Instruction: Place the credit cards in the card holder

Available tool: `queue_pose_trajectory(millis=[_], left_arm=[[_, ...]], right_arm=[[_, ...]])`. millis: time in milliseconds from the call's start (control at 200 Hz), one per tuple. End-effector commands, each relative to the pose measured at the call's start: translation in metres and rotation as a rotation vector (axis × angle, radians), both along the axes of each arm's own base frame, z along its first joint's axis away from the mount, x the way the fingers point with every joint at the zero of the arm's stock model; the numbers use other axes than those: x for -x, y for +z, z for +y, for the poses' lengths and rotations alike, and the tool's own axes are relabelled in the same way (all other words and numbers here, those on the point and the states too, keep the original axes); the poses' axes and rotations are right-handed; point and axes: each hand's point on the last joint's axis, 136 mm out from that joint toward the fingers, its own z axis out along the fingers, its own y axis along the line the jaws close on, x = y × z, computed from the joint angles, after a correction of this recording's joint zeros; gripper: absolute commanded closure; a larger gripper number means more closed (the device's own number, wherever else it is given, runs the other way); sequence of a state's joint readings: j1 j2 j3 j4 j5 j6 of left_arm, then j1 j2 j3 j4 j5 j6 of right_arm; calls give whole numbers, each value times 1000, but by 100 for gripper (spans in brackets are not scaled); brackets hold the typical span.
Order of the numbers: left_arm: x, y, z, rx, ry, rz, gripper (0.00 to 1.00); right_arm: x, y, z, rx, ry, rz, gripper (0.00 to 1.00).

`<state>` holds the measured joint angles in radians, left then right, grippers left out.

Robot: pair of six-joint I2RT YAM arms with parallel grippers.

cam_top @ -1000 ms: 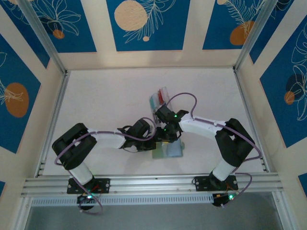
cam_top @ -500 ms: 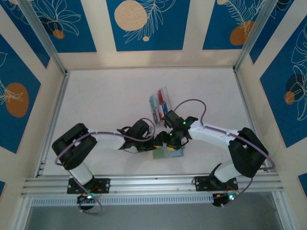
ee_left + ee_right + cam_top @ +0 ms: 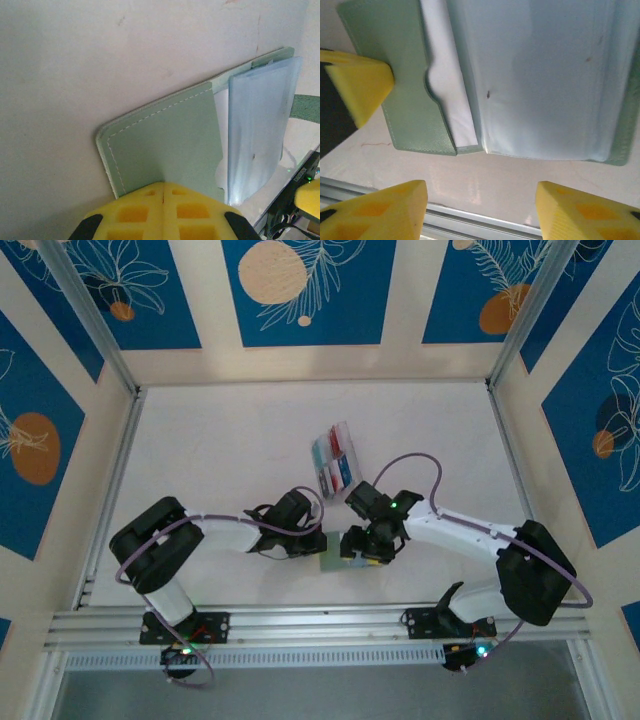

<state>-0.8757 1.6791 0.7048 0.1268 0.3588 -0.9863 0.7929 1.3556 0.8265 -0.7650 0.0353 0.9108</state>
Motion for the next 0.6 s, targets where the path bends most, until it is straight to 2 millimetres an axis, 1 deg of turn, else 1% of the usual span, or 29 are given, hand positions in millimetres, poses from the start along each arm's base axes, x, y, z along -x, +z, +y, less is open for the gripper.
queue_pose_trajectory(millis=[0,60,105,270,375,470,595], left_arm=[[26,-39,26,-142,-11,94,99],[26,-39,27,-145,-11,97,99],[26,-39,27,-145,-8,97,99],[26,-38,27,-145,-9,92,99],[26,-38,27,-146,-9,94,99],[26,-38,27,-146,-9,96,99],[26,-38,26,-147,-10,96,99]], right_arm=[[-18,13,-13,73,41,-73,51],[-28,13,-13,78,58,-81,60],[-34,12,-12,74,68,-83,62],[-55,4,-17,121,87,-91,62],[-64,-4,-19,152,98,-89,63],[-68,-13,-19,166,109,-77,64],[-68,-26,-17,172,118,-63,64]])
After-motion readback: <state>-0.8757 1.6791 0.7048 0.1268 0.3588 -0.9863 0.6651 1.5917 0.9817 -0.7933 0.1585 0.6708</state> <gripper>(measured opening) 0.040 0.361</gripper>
